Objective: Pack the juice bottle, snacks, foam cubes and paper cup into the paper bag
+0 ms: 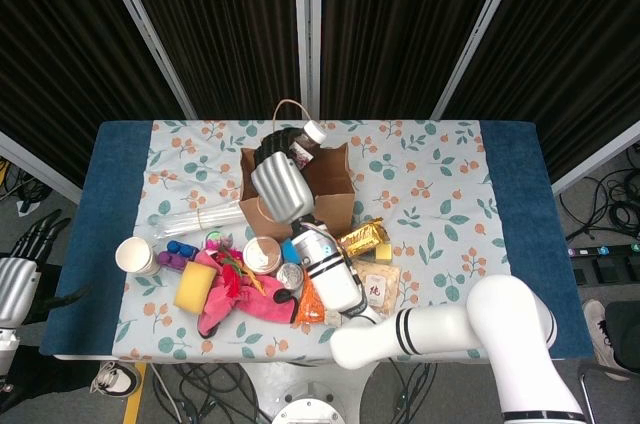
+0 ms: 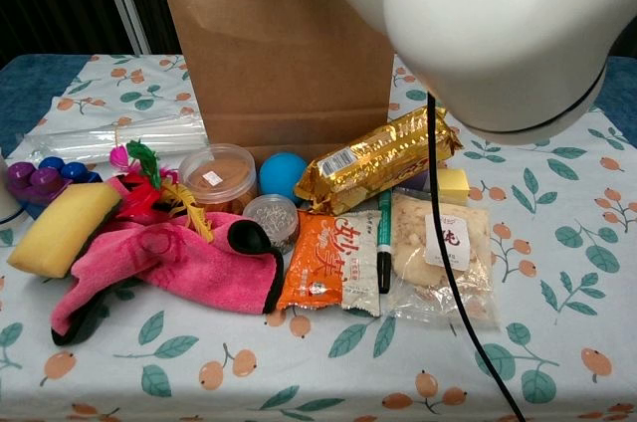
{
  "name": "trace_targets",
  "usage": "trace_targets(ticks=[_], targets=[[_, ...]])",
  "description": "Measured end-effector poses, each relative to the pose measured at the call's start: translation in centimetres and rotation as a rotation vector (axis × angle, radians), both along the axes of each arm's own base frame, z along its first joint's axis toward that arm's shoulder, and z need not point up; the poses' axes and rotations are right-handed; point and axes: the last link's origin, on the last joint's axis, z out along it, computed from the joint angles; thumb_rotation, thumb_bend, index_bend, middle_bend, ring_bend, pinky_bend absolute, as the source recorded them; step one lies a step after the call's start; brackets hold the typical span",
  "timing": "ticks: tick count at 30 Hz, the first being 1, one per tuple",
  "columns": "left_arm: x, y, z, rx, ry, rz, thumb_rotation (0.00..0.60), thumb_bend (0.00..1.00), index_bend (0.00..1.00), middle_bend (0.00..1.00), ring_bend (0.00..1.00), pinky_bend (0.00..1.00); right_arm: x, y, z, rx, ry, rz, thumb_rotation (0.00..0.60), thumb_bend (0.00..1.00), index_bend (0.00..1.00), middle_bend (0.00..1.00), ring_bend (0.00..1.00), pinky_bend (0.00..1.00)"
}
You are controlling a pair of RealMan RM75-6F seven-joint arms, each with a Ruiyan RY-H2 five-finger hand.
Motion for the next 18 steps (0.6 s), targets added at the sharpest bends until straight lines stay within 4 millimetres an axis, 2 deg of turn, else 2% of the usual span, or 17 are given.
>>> trace_targets(ticks=[4, 10, 18], targets=[[0.1, 0.0, 0.0, 0.001, -0.004, -0.004, 0.6, 0.09, 0.13, 0.1, 0.06, 0.16, -0.4, 0.2, 0.0, 0.001, 0.012, -0.018, 0.6, 0.26, 0.63, 0.51, 0.39, 0.38], [0.2, -0.1, -0.1, 0.001, -0.009, -0.006, 0.6, 0.09, 0.13, 0.1, 0.06, 0.16, -1.0, 0.3, 0.1, 0.019, 0.039, -0.064, 0.6, 0.11, 0.46, 0.41, 0.25, 0.22], [0.2, 0.1, 0.2, 0.01, -0.011, -0.005, 0.6, 0.09, 0.13, 0.1, 0.06, 0.16, -1.3, 0.5, -0.3, 0.055, 0.051, -0.082, 0.6, 0.05, 0.37, 0.36, 0.2, 0.17]])
